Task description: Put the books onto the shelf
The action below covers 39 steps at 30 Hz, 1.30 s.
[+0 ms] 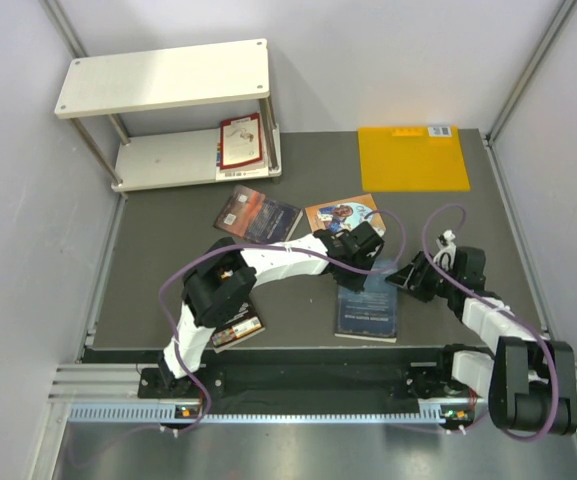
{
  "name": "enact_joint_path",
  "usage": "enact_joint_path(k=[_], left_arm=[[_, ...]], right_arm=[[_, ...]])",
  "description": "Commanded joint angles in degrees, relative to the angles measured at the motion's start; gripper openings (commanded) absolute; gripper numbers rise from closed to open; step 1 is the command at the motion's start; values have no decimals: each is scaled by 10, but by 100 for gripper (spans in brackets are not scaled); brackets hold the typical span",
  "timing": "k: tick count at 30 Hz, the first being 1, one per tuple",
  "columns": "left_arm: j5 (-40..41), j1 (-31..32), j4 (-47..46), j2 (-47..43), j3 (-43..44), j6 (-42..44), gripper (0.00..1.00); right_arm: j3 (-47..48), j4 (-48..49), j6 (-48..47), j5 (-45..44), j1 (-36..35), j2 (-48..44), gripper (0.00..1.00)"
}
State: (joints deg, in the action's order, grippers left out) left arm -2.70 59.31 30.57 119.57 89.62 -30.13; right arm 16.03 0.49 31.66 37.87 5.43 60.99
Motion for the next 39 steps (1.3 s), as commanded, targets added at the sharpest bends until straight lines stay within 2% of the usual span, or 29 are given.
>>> enact_joint_path(k=[1, 7, 14, 18, 23, 28, 36, 38, 39], left_arm=[[12, 4, 24, 34, 5, 0, 0], [9, 3, 27, 42, 11, -2, 0], [9, 4, 33, 52, 16, -1, 0], [4, 3, 34, 56, 20, -1, 0], [9, 4, 41, 54, 22, 1, 0], [9, 4, 43, 53, 22, 2, 0], [7, 4, 44, 58, 26, 3, 0], [9, 4, 49, 57, 25, 3, 0], [15, 4, 49, 55, 25, 2, 0]], right_arm=[[-21, 61, 3, 106, -5, 27, 51], [-28, 100, 2, 152, -6, 36, 44], [-32, 118, 15, 165, -7, -15, 35], [-39, 129, 11, 161, -7, 1, 35], [-43, 132, -10, 159, -10, 73, 37], [-29, 137, -14, 145, -31, 106, 39], [-6, 193, 16, 115, -112, 154, 40], [-5, 209, 32, 106, -133, 168, 36], [-4, 229, 38, 105, -139, 171, 19]])
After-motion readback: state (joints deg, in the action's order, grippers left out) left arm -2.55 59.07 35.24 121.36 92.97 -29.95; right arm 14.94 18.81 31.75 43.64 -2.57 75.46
